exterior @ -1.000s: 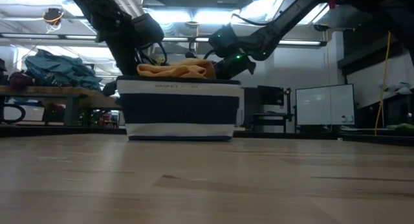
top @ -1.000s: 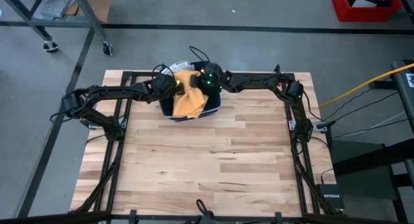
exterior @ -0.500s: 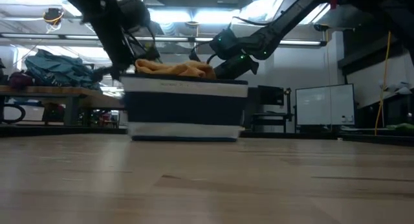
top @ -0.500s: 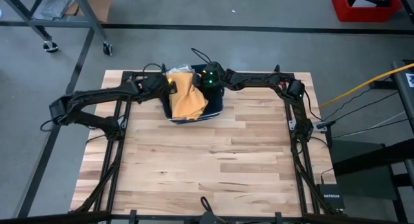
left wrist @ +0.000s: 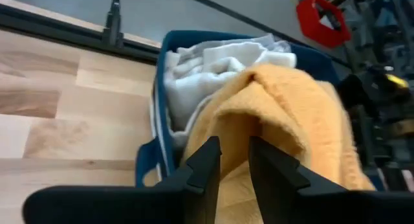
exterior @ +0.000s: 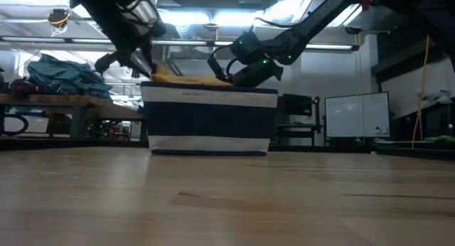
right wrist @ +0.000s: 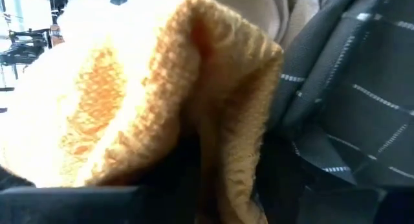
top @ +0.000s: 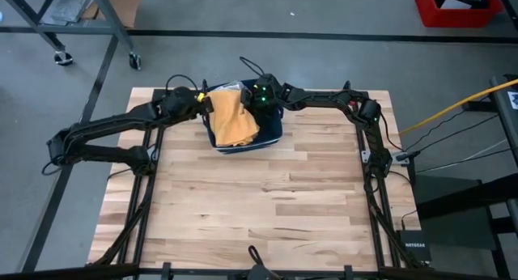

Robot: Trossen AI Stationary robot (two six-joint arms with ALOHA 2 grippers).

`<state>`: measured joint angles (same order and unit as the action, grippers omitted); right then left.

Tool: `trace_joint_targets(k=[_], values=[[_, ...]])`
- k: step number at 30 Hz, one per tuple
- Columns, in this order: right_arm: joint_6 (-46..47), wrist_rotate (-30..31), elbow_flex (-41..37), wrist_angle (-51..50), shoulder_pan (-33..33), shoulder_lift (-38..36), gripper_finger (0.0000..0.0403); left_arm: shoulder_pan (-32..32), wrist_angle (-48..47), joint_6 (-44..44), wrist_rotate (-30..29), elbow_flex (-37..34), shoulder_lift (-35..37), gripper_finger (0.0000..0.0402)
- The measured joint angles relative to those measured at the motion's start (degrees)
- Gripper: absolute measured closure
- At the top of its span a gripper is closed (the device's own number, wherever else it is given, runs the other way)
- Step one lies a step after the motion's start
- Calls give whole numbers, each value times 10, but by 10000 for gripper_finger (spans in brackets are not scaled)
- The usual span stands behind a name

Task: Fold towel
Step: Put the stacked folded colored towels into the blue laundry bin

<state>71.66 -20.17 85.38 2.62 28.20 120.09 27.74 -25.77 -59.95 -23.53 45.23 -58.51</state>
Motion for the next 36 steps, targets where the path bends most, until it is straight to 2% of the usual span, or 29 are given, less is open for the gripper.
trace_joint_targets(k=[3,5,10,12,18,25,30,36], values=[[0,4,0,-11,0,0,270,-9,26,1,-3,0,0,329],[-4,9,0,-32,0,0,270,-23,68,18,-32,0,0,329],[-29,38,1,-82,0,0,270,-54,235,125,-58,1,-1,329],[-30,46,1,-90,-1,0,270,-62,264,156,-59,1,-5,329],[-30,50,1,-90,-1,0,270,-64,243,135,-59,1,-43,329],[-31,39,1,-77,-1,0,270,-63,251,114,-32,1,-143,329],[-32,20,1,-53,-3,0,270,-51,255,57,-32,1,-207,329],[-45,40,0,-69,-12,0,270,-34,255,1,-28,1,-247,329]])
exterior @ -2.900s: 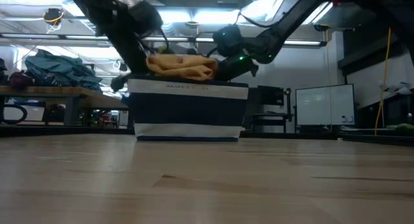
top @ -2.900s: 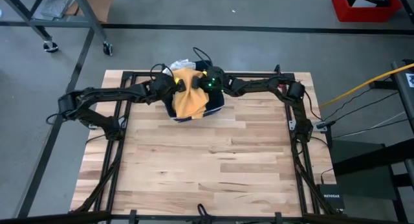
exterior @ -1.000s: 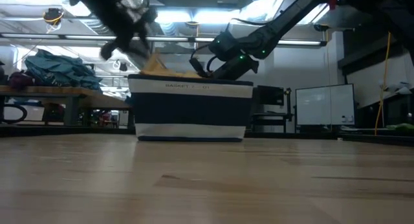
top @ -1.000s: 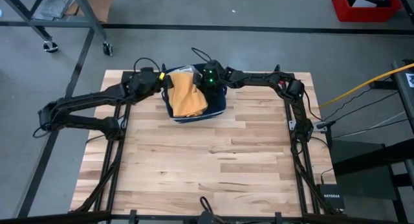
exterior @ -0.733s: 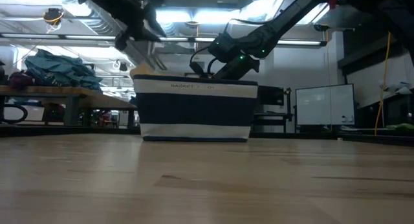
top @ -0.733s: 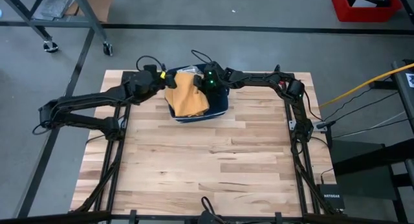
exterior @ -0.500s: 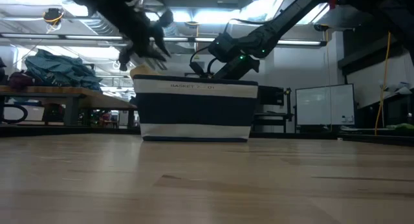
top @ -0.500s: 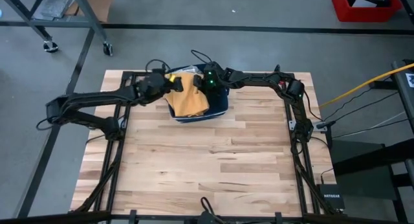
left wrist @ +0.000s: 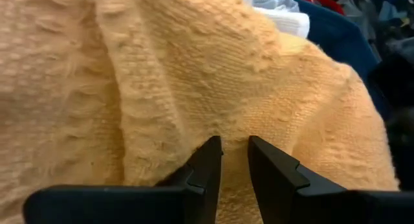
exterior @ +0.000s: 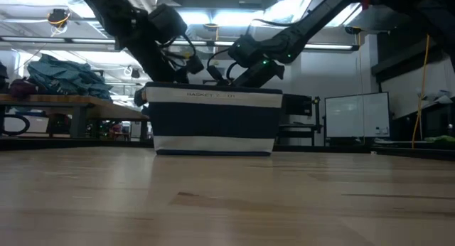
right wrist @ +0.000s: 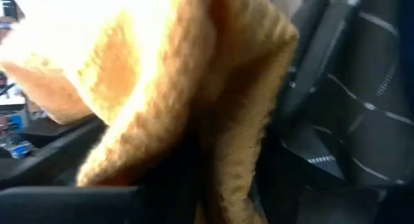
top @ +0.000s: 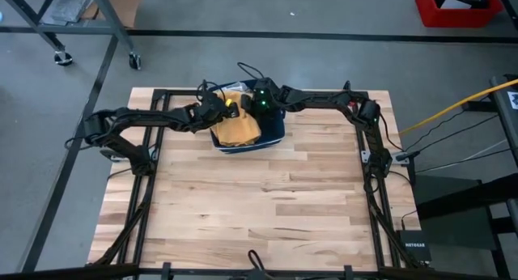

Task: Fold towel
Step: Put the stacked folded colored towels into the blue laundry bin

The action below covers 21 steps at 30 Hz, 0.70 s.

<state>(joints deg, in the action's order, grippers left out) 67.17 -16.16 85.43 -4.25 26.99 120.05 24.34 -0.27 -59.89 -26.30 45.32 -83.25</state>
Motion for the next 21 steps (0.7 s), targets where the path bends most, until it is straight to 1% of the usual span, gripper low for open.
trace_joint_targets(k=[7,12,15,18,21], values=[[0,28,0,-6,-12,-11,270,13,5,-7,4,0,-1,329],[-17,57,0,-44,-11,-49,270,17,30,-10,4,0,-1,329],[-25,93,0,-78,-11,-77,270,17,34,-14,4,0,-1,329],[-35,116,0,-102,-11,-104,270,16,35,-16,4,0,-1,329],[-46,142,0,-107,-11,-123,270,16,41,-15,4,0,-1,329]])
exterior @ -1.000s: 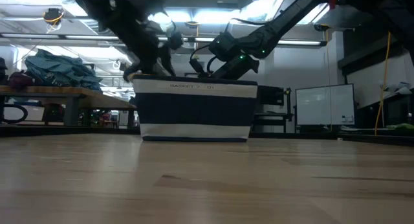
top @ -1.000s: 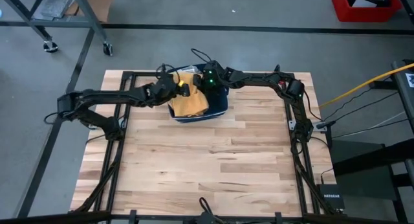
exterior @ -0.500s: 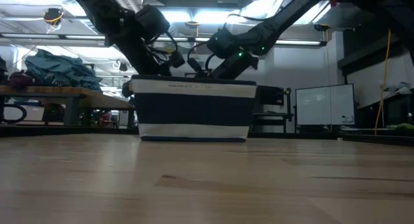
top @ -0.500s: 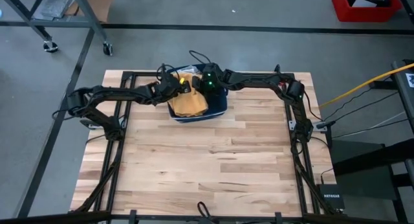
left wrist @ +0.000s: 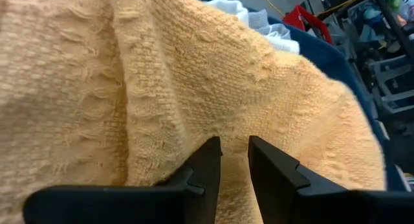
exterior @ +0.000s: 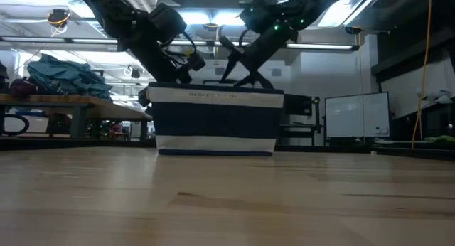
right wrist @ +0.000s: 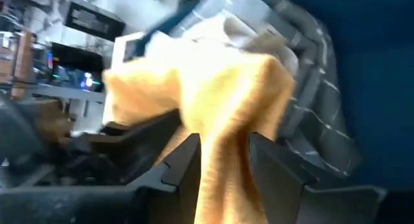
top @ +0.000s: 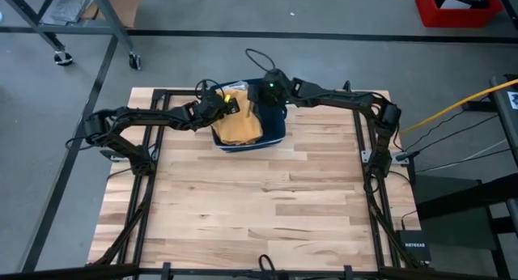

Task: Fold towel
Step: Put the stacked folded colored towels into the blue laundry bin

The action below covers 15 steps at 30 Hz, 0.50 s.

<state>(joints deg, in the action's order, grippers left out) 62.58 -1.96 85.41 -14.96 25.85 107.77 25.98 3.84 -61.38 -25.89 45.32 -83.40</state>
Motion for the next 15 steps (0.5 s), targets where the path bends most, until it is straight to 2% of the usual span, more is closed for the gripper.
trace_joint_targets(k=[3,7,11,15], values=[[-6,-4,0,31,0,-10,270,0,18,-3,0,0,0,329],[-16,-52,0,96,-5,-9,270,-1,88,14,19,-1,0,329],[-17,-37,1,108,-17,-3,270,-1,127,19,24,0,0,329],[-22,-22,0,93,-14,6,270,-2,82,10,35,2,0,329]])
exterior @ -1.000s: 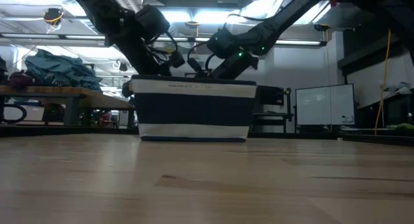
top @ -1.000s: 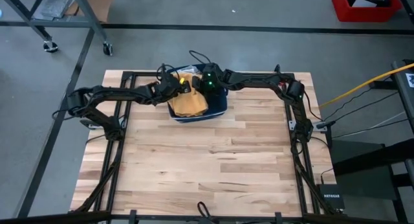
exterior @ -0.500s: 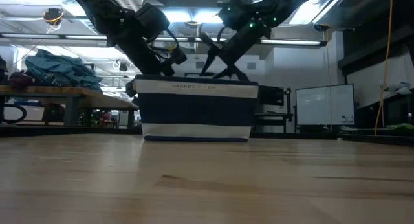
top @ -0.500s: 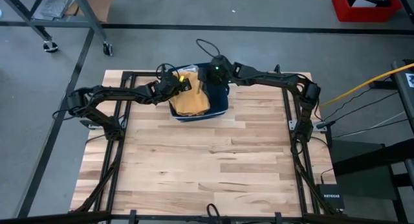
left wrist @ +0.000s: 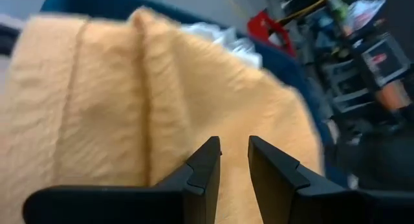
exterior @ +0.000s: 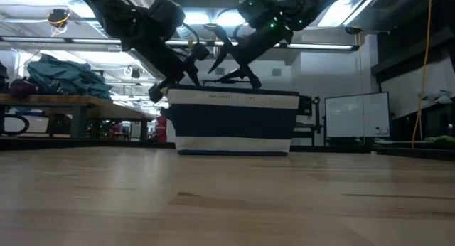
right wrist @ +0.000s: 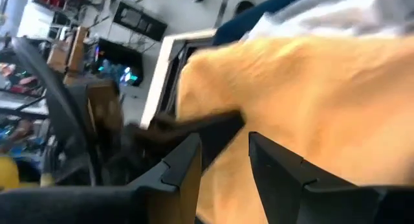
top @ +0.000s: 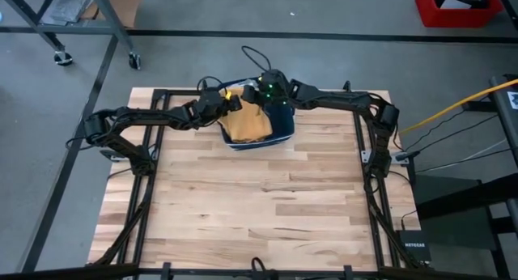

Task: Fold towel
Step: Put the stacked folded colored towels into the blue laundry bin

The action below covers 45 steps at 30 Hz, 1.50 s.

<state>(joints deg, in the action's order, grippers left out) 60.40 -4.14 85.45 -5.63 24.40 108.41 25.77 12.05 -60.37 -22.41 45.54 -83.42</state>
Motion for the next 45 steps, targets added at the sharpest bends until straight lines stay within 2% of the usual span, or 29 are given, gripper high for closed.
trace_joint_targets(k=[4,7,16,21,26,32,38,42,45], values=[[-8,28,0,-23,1,2,270,-3,-45,10,1,0,8,329],[-9,46,0,-25,0,2,270,-3,-61,57,-2,0,32,329],[-11,50,0,-1,1,7,270,-6,-134,228,-23,0,169,329],[-8,43,0,-1,4,37,270,-25,-185,252,-24,0,248,329],[20,3,0,-5,4,81,270,-43,-227,270,-23,0,299,329],[36,-12,0,-108,10,105,270,-57,-286,267,-23,0,322,329],[-14,-30,2,-218,38,102,270,-64,-344,259,-23,0,324,329],[-38,-22,1,-202,38,102,270,-64,-360,259,-24,0,324,329],[-39,-14,-1,-146,36,102,270,-64,-360,263,-24,0,324,329]])
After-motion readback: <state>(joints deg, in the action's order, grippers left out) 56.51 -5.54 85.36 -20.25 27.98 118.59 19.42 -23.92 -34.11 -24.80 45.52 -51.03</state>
